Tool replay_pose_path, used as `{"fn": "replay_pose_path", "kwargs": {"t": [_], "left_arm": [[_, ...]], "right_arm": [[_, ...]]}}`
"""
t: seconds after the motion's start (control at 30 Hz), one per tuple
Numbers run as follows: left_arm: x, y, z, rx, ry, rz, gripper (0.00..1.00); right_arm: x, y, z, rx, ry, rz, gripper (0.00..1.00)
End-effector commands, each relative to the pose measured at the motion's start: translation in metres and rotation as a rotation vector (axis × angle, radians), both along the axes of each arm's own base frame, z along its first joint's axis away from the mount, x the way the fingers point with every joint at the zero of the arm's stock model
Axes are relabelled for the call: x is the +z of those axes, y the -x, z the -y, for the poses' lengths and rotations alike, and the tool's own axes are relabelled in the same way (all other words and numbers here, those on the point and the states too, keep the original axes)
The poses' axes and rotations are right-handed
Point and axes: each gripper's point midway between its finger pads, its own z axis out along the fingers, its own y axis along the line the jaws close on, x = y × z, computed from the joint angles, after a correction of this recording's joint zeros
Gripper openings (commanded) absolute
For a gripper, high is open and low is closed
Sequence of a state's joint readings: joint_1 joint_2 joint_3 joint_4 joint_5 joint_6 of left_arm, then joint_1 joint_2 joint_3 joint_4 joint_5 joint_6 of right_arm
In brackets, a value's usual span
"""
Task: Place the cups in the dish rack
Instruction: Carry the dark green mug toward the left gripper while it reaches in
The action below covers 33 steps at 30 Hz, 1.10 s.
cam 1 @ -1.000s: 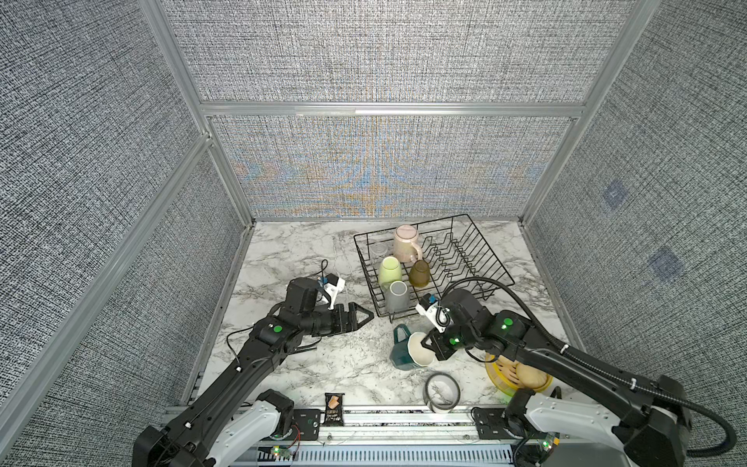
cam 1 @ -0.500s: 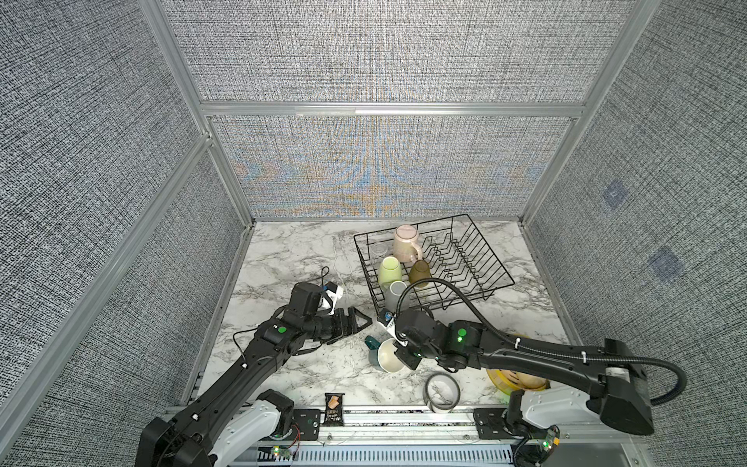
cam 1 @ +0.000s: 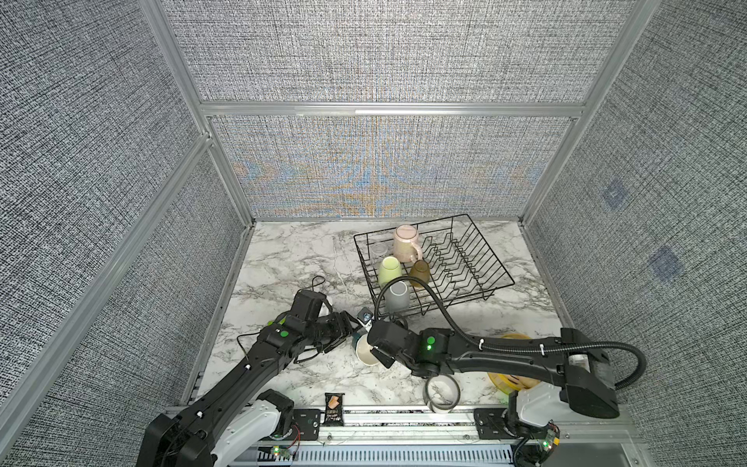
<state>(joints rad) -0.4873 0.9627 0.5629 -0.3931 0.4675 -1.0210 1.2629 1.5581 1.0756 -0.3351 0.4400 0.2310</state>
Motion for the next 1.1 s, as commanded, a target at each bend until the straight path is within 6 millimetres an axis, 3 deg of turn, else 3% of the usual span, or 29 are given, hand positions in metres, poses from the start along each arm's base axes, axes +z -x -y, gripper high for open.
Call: {"fn": "replay_pose_path", "kwargs": {"t": [0.0,0.2,0.57,0.83,0.93,1.07], "left_arm": [[-0.005,-0.003,-0.008,0.106,-0.005,-0.052,0.64],[-0.007,-0.004,-0.015,0.2,0.009,-0.079,0.47],[-0.024,0.003,-0.022,0.234,-0.031,-0.152,0.4],[-0.036,0.002,-0.028,0.257,-0.088,-0.182,0.23],[-0.038,0.001,-0.03,0.262,-0.102,-0.18,0.13],[-0.038,0.002,-0.032,0.267,-0.114,-0.179,0.0]], "right_arm": [[0.019,-0.014,-0.011,-0.108,-0.107,0.058,0.0],[0.012,-0.016,-0.026,-0.132,-0.068,0.055,0.0],[0.014,-0.012,-0.046,-0.104,-0.037,0.104,0.0],[0.011,0.001,-0.058,-0.067,-0.052,0.106,0.01],[0.007,0.001,-0.059,-0.067,-0.044,0.102,0.02],[0.007,0.004,-0.06,-0.061,-0.048,0.088,0.1]]}}
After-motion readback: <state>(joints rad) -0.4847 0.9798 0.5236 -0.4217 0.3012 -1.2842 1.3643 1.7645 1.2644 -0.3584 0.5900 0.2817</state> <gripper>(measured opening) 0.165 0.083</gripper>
